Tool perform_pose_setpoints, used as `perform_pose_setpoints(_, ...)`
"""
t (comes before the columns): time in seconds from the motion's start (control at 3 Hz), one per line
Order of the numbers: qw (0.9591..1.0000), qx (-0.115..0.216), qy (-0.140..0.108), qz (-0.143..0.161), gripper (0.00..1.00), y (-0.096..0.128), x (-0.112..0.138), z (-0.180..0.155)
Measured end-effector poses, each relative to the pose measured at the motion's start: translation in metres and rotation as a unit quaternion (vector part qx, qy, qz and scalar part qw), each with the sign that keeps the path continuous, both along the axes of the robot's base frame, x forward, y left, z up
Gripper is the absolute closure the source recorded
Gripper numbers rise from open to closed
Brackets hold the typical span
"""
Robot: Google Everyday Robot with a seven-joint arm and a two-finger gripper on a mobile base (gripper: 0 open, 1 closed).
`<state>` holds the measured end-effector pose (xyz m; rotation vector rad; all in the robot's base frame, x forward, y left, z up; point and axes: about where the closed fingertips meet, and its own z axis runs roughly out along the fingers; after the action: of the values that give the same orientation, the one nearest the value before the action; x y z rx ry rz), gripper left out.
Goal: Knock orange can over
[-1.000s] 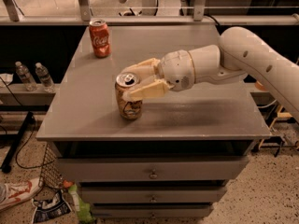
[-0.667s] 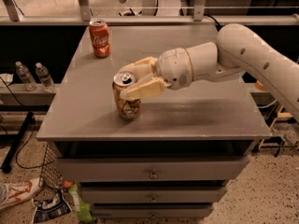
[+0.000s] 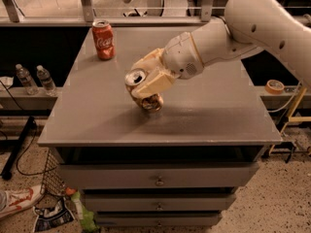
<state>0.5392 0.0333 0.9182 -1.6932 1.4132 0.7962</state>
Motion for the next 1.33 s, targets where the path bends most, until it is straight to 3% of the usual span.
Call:
perform_pose_setpoints(0.33, 0.9935, -0.108, -0.030, -0.022, 1.00, -0.008, 0.010, -0.016)
perform_pose_setpoints(0.67, 0.9779, -0.199, -0.053, -0.032, 1.00, -0.017, 0.017, -0.032)
perform_pose_setpoints(1.0, 0.9656, -0.250, -0.064, -0.027, 1.00, -0.019, 0.018, -0.044)
perform_pose_setpoints(1.33, 0.9614, -0.269, -0.059, -0.002, 1.00, -0.014, 0.014, -0.054)
